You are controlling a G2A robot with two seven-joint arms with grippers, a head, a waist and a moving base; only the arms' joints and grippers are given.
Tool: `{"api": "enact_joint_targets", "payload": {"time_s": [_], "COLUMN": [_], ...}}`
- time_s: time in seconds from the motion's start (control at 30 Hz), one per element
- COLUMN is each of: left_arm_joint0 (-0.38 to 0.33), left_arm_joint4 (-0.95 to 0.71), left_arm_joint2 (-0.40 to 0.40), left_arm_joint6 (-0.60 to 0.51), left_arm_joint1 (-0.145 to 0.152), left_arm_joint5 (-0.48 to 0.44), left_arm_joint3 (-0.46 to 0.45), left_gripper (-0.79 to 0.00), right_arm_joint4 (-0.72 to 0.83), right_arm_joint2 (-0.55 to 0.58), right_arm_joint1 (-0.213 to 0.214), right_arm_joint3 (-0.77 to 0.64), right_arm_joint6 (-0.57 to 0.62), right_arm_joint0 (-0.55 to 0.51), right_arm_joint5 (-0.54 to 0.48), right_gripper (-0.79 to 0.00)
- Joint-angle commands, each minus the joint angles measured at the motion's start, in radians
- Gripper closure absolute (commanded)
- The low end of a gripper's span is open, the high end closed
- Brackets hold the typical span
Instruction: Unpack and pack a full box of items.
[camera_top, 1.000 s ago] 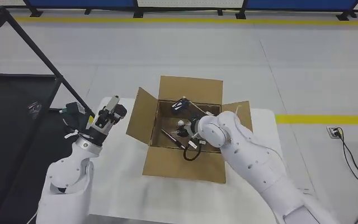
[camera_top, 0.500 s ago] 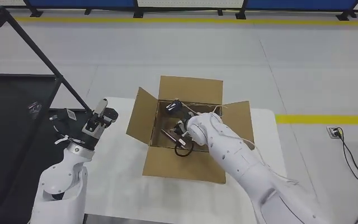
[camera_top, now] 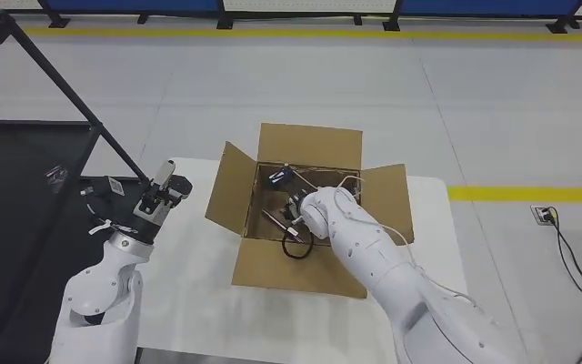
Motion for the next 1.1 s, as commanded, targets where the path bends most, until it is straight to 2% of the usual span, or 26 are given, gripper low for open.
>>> {"api": "enact_joint_targets", "payload": {"time_s": [0.0,0.17,0.2,0.23,0.27,0.3,0.5,0.73,0.93,1.07], "left_arm_joint0": [0.0,0.0,0.0,0.0,0.0,0.0,0.0,0.0,0.0,0.0], "left_arm_joint4": [0.0,0.0,0.0,0.0,0.0,0.0,0.0,0.0,0.0,0.0], "left_arm_joint2": [0.0,0.0,0.0,0.0,0.0,0.0,0.0,0.0,0.0,0.0], "left_arm_joint6": [0.0,0.0,0.0,0.0,0.0,0.0,0.0,0.0,0.0,0.0], "left_arm_joint1": [0.0,0.0,0.0,0.0,0.0,0.0,0.0,0.0,0.0,0.0], "left_arm_joint5": [0.0,0.0,0.0,0.0,0.0,0.0,0.0,0.0,0.0,0.0], "left_arm_joint3": [0.0,0.0,0.0,0.0,0.0,0.0,0.0,0.0,0.0,0.0], "left_gripper": [-0.785,-0.785,-0.785,-0.785,-0.785,-0.785,-0.785,-0.785,-0.785,-0.785], "right_arm_joint4": [0.002,0.004,0.005,0.005,0.005,0.003,0.009,-0.004,-0.029,-0.044], "right_arm_joint2": [0.002,0.009,0.011,0.012,0.014,0.015,0.029,0.045,0.067,0.093], "right_arm_joint1": [-0.007,-0.023,-0.025,-0.027,-0.028,-0.029,-0.028,-0.007,0.028,0.062], "right_arm_joint3": [0.016,0.048,0.054,0.059,0.063,0.066,0.069,0.045,-0.01,-0.095], "right_arm_joint6": [-0.009,-0.027,-0.029,-0.032,-0.034,-0.038,-0.036,-0.035,-0.05,-0.052], "right_arm_joint0": [0.003,0.013,0.016,0.019,0.022,0.025,0.049,0.069,0.066,0.038], "right_arm_joint5": [0.0,-0.003,-0.006,-0.008,-0.013,-0.017,-0.116,-0.209,-0.202,-0.186], "right_gripper": [-0.376,-0.329,-0.234,-0.179,-0.065,0.0,0.0,0.0,0.0,0.0]}}
